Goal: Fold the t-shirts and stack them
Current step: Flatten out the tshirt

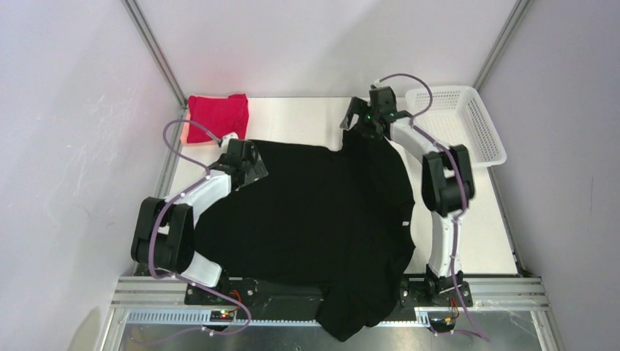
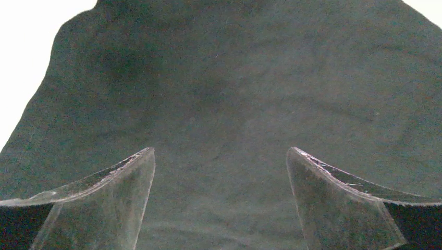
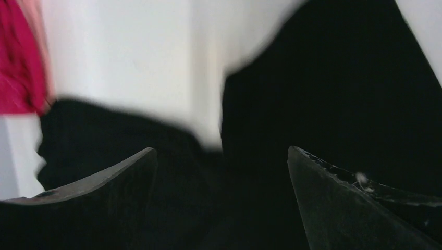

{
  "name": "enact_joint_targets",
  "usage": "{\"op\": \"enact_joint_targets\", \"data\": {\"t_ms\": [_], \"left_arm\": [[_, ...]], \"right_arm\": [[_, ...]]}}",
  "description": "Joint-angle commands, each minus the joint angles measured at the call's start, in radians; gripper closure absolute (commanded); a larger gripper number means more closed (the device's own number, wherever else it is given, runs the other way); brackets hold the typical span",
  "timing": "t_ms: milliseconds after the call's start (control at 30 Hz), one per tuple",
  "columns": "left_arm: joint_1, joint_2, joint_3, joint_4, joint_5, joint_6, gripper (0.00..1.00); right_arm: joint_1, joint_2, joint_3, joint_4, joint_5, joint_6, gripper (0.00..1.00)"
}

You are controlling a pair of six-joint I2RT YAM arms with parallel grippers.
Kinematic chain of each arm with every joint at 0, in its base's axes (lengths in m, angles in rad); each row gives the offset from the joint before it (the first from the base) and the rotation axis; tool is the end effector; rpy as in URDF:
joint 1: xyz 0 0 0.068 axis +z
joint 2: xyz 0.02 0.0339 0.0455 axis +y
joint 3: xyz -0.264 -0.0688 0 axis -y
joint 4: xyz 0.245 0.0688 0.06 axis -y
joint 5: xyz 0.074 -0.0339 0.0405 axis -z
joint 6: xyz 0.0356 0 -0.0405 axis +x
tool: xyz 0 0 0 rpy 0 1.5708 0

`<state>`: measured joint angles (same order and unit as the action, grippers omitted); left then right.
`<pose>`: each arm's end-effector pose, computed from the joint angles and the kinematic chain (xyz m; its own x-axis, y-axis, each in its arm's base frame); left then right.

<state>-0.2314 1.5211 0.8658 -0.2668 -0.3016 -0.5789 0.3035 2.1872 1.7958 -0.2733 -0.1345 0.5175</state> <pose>0.2973 -0.0592 0.1894 -0.6735 -0.3780 -0.6352 -0.3873 0.9124 -0.1324 0.4834 0.1564 0.2235 -0.7079 0.2920 -0.6431 -0.0537 0.8856 0.4613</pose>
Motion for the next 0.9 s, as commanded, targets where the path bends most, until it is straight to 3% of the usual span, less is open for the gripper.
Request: {"op": "enact_joint_targets", "data": {"t_ms": [0, 100, 267, 433, 633, 867], "left_arm": [[0.0, -0.091, 0.016, 0.023, 0.009, -0.023, 0.0], [0.001, -0.081, 0.016, 0.022, 0.029, -0.025, 0.0], [0.001, -0.024, 0.052, 0.023, 0.06, -0.027, 0.0], [0.001, 0.062, 0.089, 0.023, 0.092, -0.04, 0.0], [0.002, 0.178, 0.193, 0.022, 0.103, -0.037, 0.0], [0.031, 0.355, 0.346, 0.011, 0.149, -0.03, 0.0]], "right_arm": [[0.026, -0.31, -0.319, -0.111, 0.114, -0.04, 0.01], [0.044, -0.405, -0.493, -0.176, 0.132, -0.035, 0.01], [0.05, -0.375, -0.53, -0.305, 0.193, -0.049, 0.01], [0.004, -0.308, -0.521, -0.285, 0.149, -0.034, 0.01], [-0.048, -0.152, -0.381, -0.356, 0.122, -0.062, 0.01], [-0.097, 0.063, -0.012, -0.535, 0.203, -0.121, 0.0]]}}
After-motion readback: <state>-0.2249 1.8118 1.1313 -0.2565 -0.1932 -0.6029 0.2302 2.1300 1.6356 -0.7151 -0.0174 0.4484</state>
